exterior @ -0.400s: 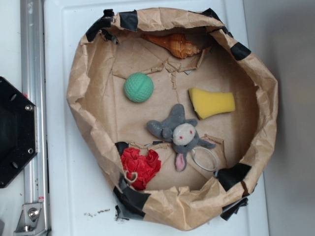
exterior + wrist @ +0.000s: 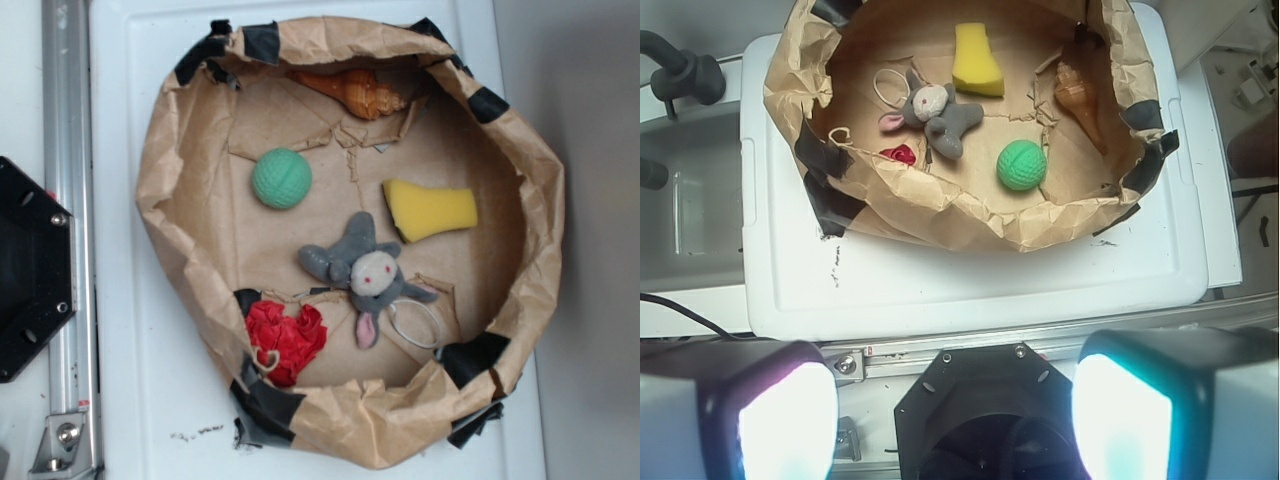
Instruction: Grab the gray animal.
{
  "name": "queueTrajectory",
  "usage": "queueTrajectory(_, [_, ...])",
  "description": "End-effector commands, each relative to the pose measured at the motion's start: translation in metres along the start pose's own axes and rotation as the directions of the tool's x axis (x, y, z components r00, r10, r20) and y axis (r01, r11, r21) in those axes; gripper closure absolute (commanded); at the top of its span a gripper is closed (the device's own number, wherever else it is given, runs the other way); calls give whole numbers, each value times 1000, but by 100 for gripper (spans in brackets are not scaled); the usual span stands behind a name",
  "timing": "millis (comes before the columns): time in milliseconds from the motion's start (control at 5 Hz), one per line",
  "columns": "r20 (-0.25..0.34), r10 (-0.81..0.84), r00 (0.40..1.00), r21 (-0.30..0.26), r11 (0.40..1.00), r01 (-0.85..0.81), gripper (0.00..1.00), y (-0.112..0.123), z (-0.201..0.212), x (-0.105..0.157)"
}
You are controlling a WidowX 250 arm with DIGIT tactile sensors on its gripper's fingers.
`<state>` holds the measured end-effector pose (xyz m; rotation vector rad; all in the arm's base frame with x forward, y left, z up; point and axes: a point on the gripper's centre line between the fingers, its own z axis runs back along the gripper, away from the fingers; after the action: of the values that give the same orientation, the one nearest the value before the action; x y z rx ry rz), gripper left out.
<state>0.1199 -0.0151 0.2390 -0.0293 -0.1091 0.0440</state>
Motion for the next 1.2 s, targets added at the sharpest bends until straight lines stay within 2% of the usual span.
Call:
queueTrajectory(0, [113, -14, 994, 78, 997, 5, 0, 23, -60, 78])
queueTrajectory(400, [62, -69, 996, -42, 997, 71, 0, 24, -128, 117])
queueTrajectory(600, [37, -128, 991, -98, 986, 131, 0, 3, -164, 124])
queueTrajectory(800, [13, -182, 983, -124, 975, 182, 0, -15, -196, 124])
queueTrajectory(1000, [22, -229, 973, -128, 965, 230, 0, -30, -225, 121])
